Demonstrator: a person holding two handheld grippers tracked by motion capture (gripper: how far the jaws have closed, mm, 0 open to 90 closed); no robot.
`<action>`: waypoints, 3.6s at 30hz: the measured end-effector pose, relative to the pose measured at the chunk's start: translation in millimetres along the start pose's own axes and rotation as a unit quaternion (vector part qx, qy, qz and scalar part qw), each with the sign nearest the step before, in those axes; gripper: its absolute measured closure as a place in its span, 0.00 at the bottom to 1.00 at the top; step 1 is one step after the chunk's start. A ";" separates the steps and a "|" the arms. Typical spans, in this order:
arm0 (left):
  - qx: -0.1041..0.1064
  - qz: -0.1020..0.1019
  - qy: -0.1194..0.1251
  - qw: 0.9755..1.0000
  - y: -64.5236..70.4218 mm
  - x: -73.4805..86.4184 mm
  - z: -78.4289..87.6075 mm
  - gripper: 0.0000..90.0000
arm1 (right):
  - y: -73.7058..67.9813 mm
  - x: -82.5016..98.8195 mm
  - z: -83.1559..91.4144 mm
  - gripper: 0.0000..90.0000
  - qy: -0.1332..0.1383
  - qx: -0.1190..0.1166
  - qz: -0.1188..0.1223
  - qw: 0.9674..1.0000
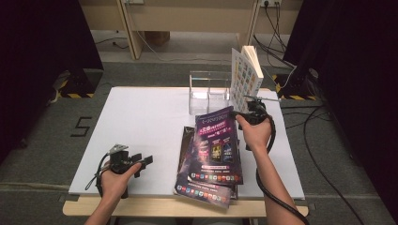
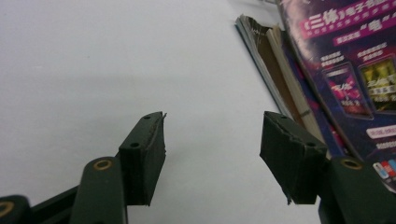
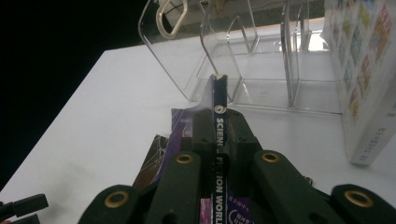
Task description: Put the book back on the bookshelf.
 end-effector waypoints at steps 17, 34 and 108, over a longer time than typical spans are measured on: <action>-0.009 -0.005 0.005 1.000 -2.5 0.9 1.4 0.44 | -2.3 -19.9 24.3 0.94 0.058 0.016 0.009 0.998; -0.009 -0.005 0.007 1.000 -2.4 0.3 1.9 0.45 | -6.7 -39.1 40.4 0.94 0.110 0.038 0.024 0.993; -0.009 -0.007 0.006 1.000 -4.5 0.3 1.0 0.45 | -20.8 -97.8 42.5 0.94 0.207 0.091 0.066 0.972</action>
Point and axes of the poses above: each handheld gripper's, and its own axes: z roughly backward along the jaws, x roughly out of its underside, y roughly to its right, the point moved 9 cm from there along -z, roughly forward along the jaws, and after that the axes turned 3 degrees about x, right-handed, at the moved point
